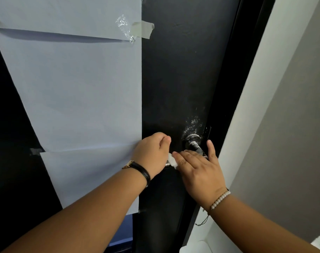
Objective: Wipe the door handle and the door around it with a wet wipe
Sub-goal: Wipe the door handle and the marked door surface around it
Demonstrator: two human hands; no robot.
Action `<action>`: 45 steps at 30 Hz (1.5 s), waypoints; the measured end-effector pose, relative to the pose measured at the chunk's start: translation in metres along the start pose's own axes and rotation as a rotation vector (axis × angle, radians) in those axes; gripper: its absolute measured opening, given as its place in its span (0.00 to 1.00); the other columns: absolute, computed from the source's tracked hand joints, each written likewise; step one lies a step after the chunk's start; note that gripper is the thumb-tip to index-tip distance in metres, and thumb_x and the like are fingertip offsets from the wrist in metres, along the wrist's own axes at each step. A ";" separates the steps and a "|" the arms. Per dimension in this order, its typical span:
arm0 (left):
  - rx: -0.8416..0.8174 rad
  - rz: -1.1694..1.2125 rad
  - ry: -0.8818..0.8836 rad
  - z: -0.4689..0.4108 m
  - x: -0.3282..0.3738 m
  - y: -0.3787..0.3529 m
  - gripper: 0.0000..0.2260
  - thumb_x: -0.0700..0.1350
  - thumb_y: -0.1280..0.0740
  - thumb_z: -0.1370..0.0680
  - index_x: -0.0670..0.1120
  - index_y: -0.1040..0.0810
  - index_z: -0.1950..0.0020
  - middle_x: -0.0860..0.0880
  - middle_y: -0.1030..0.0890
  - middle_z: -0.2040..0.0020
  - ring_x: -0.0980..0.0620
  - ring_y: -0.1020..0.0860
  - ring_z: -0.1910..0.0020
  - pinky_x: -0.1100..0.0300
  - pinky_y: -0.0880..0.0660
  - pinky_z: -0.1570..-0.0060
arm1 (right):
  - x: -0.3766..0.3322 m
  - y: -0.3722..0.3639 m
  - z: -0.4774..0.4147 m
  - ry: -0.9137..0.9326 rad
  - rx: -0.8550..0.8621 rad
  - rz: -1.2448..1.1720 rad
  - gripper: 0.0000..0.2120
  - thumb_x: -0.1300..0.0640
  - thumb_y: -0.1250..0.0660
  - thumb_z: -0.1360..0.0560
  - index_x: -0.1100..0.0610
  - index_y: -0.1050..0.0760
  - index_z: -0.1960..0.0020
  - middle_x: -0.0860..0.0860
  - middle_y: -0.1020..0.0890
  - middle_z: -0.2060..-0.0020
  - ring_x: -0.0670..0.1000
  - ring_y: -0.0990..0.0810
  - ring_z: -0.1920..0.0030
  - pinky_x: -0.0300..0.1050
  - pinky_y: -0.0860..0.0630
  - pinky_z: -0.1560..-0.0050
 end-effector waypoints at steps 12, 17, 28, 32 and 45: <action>-0.005 -0.156 0.004 -0.007 -0.008 -0.017 0.20 0.55 0.50 0.19 0.47 0.22 0.48 0.47 0.16 0.53 0.46 0.20 0.53 0.46 0.23 0.49 | 0.016 -0.007 -0.012 -0.097 -0.186 -0.090 0.15 0.49 0.46 0.25 0.52 0.23 0.50 0.48 0.17 0.61 0.52 0.19 0.57 0.61 0.48 0.30; -0.016 -0.205 -0.007 -0.007 -0.009 -0.019 0.19 0.54 0.50 0.19 0.48 0.22 0.47 0.48 0.16 0.53 0.47 0.20 0.54 0.47 0.22 0.51 | 0.004 -0.009 -0.010 -0.115 -0.184 -0.088 0.15 0.50 0.47 0.24 0.52 0.24 0.49 0.48 0.17 0.60 0.52 0.19 0.57 0.59 0.50 0.30; -0.028 -0.274 -0.011 -0.006 -0.008 -0.021 0.19 0.53 0.50 0.19 0.47 0.22 0.48 0.48 0.17 0.54 0.48 0.20 0.56 0.47 0.21 0.52 | 0.033 0.001 0.018 0.045 0.197 -0.204 0.16 0.60 0.35 0.26 0.52 0.28 0.39 0.50 0.17 0.46 0.50 0.21 0.43 0.62 0.47 0.30; -0.019 -0.281 -0.030 -0.006 -0.006 -0.020 0.19 0.54 0.50 0.19 0.47 0.22 0.49 0.48 0.16 0.56 0.48 0.20 0.56 0.47 0.20 0.53 | 0.060 -0.002 0.022 -0.125 0.151 -0.282 0.15 0.57 0.40 0.25 0.54 0.29 0.38 0.51 0.20 0.43 0.48 0.19 0.47 0.59 0.50 0.28; -0.160 -0.523 -0.077 -0.020 0.023 -0.043 0.11 0.44 0.44 0.21 0.47 0.22 0.47 0.48 0.20 0.53 0.50 0.26 0.60 0.59 0.33 0.68 | 0.046 0.003 0.021 -0.149 0.067 -0.291 0.15 0.57 0.41 0.26 0.60 0.23 0.43 0.57 0.19 0.44 0.54 0.22 0.42 0.62 0.37 0.35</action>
Point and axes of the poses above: each hand's wrist, its own z-axis away from the middle knuckle, its own y-axis out of the back of the hand, x = y × z, the point moved 10 cm from there along -z, towards the middle knuckle
